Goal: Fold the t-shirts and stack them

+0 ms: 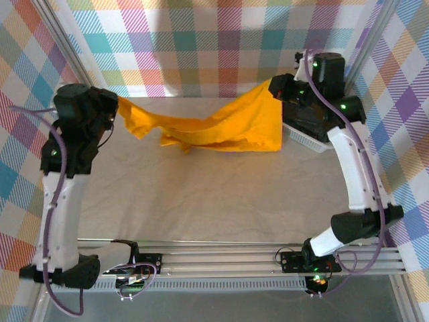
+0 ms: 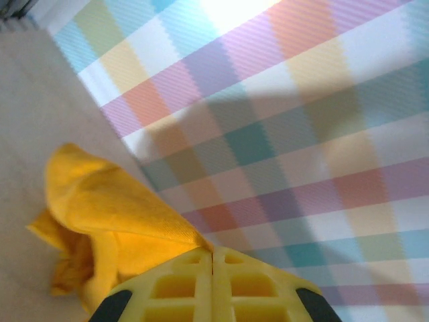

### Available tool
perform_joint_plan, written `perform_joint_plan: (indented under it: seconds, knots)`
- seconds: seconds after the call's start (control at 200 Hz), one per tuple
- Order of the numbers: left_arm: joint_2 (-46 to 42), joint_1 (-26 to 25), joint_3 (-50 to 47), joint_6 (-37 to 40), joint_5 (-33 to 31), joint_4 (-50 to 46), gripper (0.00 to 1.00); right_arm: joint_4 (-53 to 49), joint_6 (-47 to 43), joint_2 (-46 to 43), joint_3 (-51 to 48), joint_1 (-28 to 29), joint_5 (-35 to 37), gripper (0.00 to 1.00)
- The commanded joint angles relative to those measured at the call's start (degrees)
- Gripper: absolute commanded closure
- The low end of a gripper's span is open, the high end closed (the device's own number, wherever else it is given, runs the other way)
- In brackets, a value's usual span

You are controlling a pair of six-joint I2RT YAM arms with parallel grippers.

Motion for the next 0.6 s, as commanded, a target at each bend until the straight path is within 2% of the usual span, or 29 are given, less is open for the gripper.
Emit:
perform_joint_plan:
  seconds: [0.0, 0.345, 0.49, 0.595]
  knots:
    - [-3.6, 0.4, 4.9, 1.4, -2.9, 1.4, 1.0, 8.6, 3.4, -5.8, -0.5, -0.3, -2.9, 1.0]
    - [-0.5, 0.4, 27.1, 8.2, -6.7, -1.6, 1.0, 16.6, 6.7, -16.4, -2.6, -1.0, -3.1, 1.0]
    - [3.5, 0.4, 31.3, 9.7, -6.3, -1.2, 1.0, 17.3, 7.7, -15.2, -2.7, -1.0, -4.1, 1.0]
    - [8.6, 0.5, 32.0, 8.2, -5.1, -2.4, 1.0, 17.7, 8.2, -10.2, -2.4, -1.0, -7.1, 1.0]
